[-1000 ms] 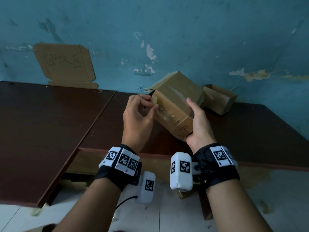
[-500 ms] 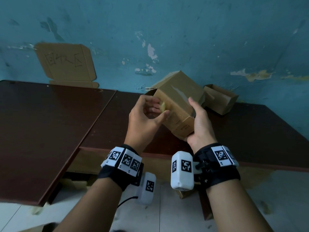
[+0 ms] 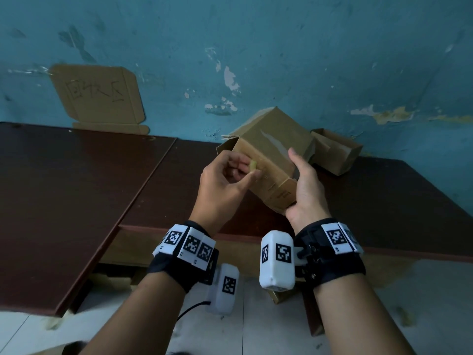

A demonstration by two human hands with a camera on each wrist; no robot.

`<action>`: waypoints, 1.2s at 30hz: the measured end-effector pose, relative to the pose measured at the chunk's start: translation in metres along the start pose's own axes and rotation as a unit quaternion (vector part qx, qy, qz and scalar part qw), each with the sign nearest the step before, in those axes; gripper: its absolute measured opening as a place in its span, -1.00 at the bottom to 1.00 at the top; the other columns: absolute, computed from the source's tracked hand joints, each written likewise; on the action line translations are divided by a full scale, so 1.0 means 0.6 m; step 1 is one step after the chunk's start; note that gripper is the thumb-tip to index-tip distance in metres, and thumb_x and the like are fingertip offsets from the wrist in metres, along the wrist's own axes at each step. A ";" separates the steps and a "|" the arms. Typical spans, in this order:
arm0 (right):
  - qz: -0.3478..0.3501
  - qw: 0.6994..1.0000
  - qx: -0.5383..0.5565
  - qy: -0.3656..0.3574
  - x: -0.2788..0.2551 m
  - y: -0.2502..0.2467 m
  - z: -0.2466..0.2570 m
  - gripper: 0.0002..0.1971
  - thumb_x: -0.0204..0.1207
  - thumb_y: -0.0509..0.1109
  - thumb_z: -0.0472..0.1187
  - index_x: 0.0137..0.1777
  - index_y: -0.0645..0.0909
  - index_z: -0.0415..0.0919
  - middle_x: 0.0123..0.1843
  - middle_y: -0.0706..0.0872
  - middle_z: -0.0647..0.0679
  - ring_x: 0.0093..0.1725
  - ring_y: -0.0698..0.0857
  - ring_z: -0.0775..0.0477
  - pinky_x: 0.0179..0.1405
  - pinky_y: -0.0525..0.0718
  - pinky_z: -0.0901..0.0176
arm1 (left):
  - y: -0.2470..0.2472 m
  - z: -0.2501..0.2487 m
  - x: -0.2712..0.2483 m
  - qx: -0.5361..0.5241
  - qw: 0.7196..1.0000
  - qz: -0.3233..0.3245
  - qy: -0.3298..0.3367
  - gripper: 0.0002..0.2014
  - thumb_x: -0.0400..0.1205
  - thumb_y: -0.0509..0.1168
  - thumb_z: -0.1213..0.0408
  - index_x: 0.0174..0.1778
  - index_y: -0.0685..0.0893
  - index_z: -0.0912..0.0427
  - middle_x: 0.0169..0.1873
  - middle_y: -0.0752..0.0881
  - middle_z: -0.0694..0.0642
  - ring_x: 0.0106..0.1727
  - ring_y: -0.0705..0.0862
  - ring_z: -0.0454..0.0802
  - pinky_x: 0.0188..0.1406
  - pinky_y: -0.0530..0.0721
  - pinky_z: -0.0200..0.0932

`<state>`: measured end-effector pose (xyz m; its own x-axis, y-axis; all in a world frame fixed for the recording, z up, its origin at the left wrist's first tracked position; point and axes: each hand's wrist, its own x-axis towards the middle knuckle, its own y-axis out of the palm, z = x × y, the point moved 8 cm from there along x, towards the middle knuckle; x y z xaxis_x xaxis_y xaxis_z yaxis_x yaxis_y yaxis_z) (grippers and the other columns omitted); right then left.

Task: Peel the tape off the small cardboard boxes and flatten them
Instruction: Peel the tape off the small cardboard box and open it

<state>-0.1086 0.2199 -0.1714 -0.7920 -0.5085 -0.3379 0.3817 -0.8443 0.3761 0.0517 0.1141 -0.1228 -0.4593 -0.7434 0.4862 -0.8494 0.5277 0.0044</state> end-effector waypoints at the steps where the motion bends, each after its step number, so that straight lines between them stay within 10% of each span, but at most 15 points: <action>1: 0.000 1.000 0.000 -0.004 -0.001 0.001 0.001 0.10 -0.11 0.83 0.37 0.50 0.71 -0.06 0.24 0.92 -0.18 0.21 0.90 -0.36 0.44 0.78 -0.43 | 0.001 0.001 0.000 0.002 1.000 0.005 -0.003 -0.77 0.58 0.67 0.41 0.06 0.78 0.17 -0.14 0.79 -0.09 -0.21 0.65 -0.27 -0.10 0.69 -0.30; 8: 0.017 1.000 0.009 -0.007 -0.005 0.005 0.007 -0.19 0.27 0.79 0.30 0.44 0.74 -0.12 0.17 0.95 -0.20 0.14 0.95 -0.33 0.30 0.88 -0.39 | 0.014 0.002 -0.007 0.038 0.999 0.031 0.004 -0.73 0.53 0.74 0.21 -0.06 0.75 0.11 -0.10 0.79 0.18 -0.07 0.75 0.11 0.08 0.80 0.15; 17: 0.011 1.000 0.008 -0.002 -0.007 0.009 0.005 0.04 0.00 0.80 0.37 0.50 0.70 -0.09 0.26 0.91 -0.20 0.21 0.90 -0.35 0.36 0.83 -0.40 | 0.013 -0.006 -0.009 0.029 0.999 0.019 -0.004 -0.67 0.51 0.74 0.33 -0.11 0.66 0.16 -0.06 0.83 0.16 -0.03 0.83 0.07 0.07 0.87 0.03; 20: 0.007 1.000 0.008 -0.002 -0.008 0.009 0.004 0.07 -0.06 0.82 0.38 0.48 0.71 -0.09 0.26 0.91 -0.19 0.23 0.89 -0.35 0.40 0.81 -0.44 | 0.013 -0.003 -0.010 0.039 0.999 0.024 -0.014 -0.61 0.50 0.76 0.27 -0.14 0.60 0.10 -0.13 0.79 0.27 -0.13 0.76 0.22 -0.03 0.85 0.28; 25: 0.004 1.000 0.021 -0.003 -0.004 0.004 0.012 -0.05 0.16 0.75 0.41 0.51 0.67 -0.07 0.27 0.89 -0.20 0.23 0.88 -0.34 0.36 0.81 -0.41 | 0.013 -0.007 -0.012 0.035 0.999 0.019 -0.018 -0.55 0.49 0.76 0.25 -0.11 0.53 0.09 -0.24 0.63 0.07 -0.25 0.55 -0.01 -0.18 0.69 -0.01; 36: 0.015 1.000 0.024 -0.013 -0.015 -0.010 0.044 -0.31 0.49 0.68 0.34 0.52 0.67 0.02 0.25 0.90 -0.14 0.19 0.88 -0.26 0.11 0.81 -0.29 | -0.030 0.027 0.001 0.113 0.991 -0.025 -0.073 -0.90 0.71 0.58 0.28 0.00 0.77 0.12 -0.21 0.91 0.05 -0.10 0.91 -0.07 0.15 0.90 0.16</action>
<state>-0.1164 0.2342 -0.1482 -0.7926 -0.5284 -0.3041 0.3829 -0.8196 0.4262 0.0628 0.0975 -0.1366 -0.4342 -0.8263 0.3587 -0.9008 0.3956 -0.1790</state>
